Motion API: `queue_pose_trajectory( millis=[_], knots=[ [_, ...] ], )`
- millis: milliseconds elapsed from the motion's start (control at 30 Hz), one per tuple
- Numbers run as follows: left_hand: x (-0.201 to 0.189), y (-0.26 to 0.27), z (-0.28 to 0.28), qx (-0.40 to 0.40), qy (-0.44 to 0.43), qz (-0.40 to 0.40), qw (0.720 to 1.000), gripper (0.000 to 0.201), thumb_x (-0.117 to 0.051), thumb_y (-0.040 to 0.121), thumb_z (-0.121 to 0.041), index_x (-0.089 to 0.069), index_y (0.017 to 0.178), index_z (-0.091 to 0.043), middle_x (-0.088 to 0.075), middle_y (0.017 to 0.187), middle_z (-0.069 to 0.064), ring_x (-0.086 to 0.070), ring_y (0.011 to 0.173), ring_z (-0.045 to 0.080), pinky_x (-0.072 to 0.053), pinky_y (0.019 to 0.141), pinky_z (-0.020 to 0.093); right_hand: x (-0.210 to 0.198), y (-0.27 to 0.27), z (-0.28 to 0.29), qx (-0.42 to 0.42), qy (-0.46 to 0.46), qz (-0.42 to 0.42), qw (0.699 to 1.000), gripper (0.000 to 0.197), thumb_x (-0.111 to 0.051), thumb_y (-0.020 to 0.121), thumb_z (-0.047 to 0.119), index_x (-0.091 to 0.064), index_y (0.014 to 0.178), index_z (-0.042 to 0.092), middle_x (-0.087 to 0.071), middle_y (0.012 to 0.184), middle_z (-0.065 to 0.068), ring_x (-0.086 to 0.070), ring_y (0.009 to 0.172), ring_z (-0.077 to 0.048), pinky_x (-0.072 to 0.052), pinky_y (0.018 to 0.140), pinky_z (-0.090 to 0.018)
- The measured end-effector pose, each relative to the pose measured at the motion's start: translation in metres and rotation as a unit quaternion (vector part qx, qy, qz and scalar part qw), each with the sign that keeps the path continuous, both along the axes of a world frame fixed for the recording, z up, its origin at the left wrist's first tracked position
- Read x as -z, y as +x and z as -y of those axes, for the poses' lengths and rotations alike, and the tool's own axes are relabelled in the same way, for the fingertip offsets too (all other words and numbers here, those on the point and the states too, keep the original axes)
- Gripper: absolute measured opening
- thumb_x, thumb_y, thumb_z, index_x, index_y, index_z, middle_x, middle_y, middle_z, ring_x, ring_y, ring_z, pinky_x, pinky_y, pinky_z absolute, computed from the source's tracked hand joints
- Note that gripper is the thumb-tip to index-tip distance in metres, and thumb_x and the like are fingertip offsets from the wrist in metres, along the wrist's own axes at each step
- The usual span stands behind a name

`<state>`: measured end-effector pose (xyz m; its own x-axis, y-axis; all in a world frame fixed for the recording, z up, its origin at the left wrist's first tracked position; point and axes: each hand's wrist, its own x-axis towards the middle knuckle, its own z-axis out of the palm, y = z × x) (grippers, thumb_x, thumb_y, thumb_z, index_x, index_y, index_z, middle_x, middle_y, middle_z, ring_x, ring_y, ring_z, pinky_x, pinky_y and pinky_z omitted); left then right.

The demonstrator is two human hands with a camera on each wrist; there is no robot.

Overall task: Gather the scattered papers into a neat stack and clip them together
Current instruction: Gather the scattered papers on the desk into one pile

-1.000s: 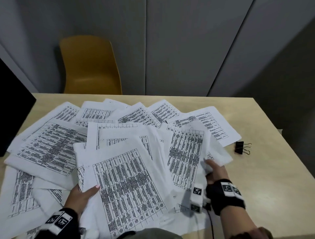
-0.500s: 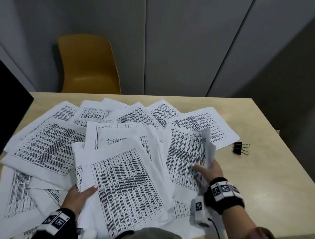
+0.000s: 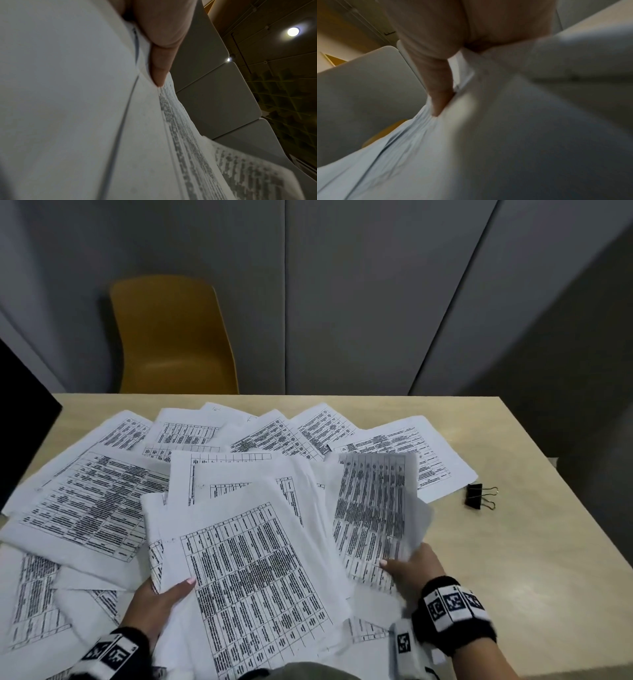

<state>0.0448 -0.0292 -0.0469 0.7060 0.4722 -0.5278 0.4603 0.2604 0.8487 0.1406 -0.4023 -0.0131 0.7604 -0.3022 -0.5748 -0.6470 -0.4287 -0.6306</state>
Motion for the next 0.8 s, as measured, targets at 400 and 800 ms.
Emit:
queue_pose_trajectory(
  millis=[400,800],
  knots=[
    [0.001,0.000,-0.001,-0.002,0.004,-0.018,1.000,0.042,-0.063,0.081,0.003,-0.053,0.122,0.003,-0.061,0.111,0.021,-0.057,0.098,0.033,-0.040,0.098,0.047,-0.064,0.018,0.035,0.151,-0.099,0.238,0.954,0.040,-0.072,0.079,0.017,-0.060,0.104,-0.012,-0.065,0.102,-0.030,-0.061,0.092,-0.043,-0.046,0.074,-0.038],
    [-0.002,-0.001,0.001,0.004,0.009,-0.015,1.000,0.039,-0.063,0.081,0.000,-0.055,0.119,0.001,-0.061,0.107,0.018,-0.058,0.096,0.032,-0.040,0.098,0.048,-0.062,0.014,-0.037,0.217,0.115,0.205,0.947,0.049,-0.068,0.083,0.027,-0.044,0.114,-0.001,-0.051,0.092,-0.008,-0.048,0.081,-0.019,-0.037,0.069,-0.026]
  ],
)
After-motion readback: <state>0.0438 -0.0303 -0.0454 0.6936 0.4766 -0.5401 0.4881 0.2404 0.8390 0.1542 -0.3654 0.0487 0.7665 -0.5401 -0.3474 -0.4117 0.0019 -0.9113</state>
